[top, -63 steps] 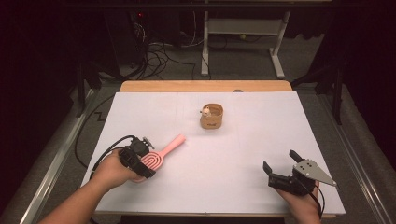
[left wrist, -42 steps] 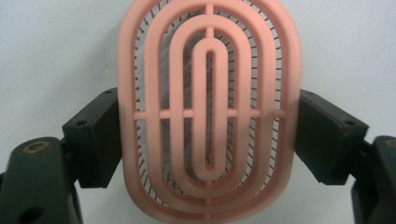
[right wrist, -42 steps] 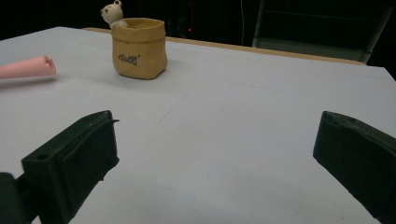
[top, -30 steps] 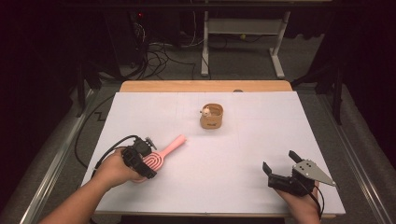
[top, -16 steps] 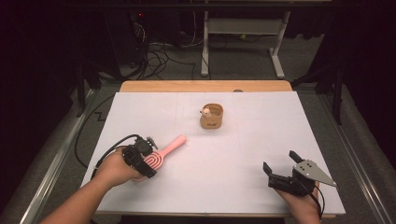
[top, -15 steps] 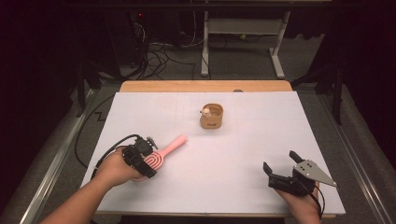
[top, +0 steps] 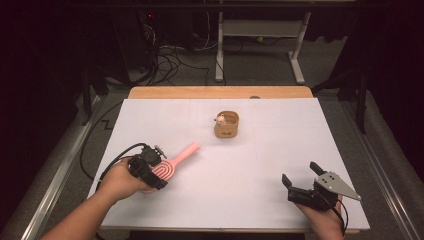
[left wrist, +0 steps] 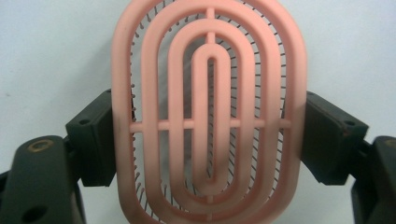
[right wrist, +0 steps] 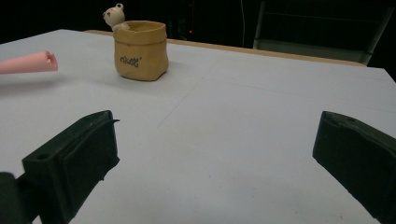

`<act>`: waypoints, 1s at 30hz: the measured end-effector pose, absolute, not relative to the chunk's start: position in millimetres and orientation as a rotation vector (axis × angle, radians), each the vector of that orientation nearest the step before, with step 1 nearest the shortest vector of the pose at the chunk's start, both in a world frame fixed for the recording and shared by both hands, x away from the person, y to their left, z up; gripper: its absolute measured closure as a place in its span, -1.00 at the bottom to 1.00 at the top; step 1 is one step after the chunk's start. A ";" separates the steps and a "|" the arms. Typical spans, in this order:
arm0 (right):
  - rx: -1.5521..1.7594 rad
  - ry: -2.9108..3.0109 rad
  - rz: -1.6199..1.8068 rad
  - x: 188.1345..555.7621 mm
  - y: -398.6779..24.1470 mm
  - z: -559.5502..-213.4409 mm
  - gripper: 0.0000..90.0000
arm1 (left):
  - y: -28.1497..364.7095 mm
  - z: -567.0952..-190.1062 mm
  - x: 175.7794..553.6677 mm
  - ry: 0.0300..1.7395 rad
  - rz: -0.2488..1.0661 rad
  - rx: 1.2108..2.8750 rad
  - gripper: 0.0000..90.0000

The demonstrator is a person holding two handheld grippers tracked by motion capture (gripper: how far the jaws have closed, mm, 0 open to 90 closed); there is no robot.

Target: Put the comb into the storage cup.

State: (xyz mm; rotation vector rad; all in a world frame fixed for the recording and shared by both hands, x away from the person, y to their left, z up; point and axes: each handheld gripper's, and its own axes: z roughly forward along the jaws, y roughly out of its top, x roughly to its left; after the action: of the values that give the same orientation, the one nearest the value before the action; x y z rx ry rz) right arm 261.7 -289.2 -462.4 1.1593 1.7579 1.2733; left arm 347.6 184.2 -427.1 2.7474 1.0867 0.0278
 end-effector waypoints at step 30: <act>1.068 1.794 1.288 265.7 -272.1 -454.4 -1.00 | 135.2 -407.5 337.1 0.875 0.020 2.708 -0.55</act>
State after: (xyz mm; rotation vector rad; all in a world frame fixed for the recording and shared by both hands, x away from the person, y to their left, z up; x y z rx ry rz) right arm 265.7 -272.1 -454.4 1.0676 1.7943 1.2884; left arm 337.1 135.2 -407.5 2.7080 0.8745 0.0197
